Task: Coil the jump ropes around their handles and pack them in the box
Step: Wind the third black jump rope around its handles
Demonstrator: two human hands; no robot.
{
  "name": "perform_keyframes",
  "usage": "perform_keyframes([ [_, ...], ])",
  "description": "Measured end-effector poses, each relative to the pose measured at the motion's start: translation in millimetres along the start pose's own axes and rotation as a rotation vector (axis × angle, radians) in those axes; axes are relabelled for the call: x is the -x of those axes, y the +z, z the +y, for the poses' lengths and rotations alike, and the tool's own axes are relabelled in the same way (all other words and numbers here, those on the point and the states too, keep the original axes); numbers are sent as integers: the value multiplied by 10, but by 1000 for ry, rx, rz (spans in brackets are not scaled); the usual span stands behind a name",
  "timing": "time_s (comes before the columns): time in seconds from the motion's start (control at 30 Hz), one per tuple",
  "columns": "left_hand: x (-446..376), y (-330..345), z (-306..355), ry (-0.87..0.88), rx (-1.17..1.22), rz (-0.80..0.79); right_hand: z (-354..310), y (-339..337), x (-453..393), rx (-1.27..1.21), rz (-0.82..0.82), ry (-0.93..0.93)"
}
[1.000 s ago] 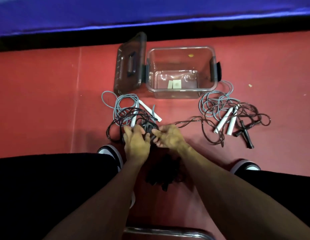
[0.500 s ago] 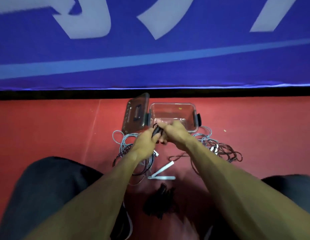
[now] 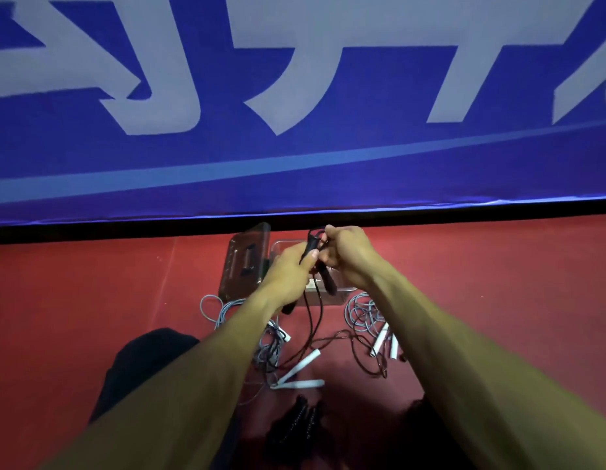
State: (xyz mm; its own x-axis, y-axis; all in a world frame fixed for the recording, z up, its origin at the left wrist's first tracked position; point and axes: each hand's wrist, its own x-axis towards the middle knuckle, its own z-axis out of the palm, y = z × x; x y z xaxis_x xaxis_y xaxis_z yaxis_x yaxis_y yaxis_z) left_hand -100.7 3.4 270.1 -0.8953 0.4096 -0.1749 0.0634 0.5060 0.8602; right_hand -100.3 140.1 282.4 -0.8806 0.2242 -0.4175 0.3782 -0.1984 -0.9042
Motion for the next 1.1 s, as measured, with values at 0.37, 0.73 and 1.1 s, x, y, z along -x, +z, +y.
perform_keyframes([
  [0.37, -263, 183, -80, -103, 393, -187, -47, -153, -208, -238, -8, 108],
  [0.73, -177, -60, -85, -56, 288, -146, -101, -205, -182, 125, 8, -4],
  [1.1, -234, -436, 89, -131, 485, -288, -31, -48, -95, 754, -168, -522],
])
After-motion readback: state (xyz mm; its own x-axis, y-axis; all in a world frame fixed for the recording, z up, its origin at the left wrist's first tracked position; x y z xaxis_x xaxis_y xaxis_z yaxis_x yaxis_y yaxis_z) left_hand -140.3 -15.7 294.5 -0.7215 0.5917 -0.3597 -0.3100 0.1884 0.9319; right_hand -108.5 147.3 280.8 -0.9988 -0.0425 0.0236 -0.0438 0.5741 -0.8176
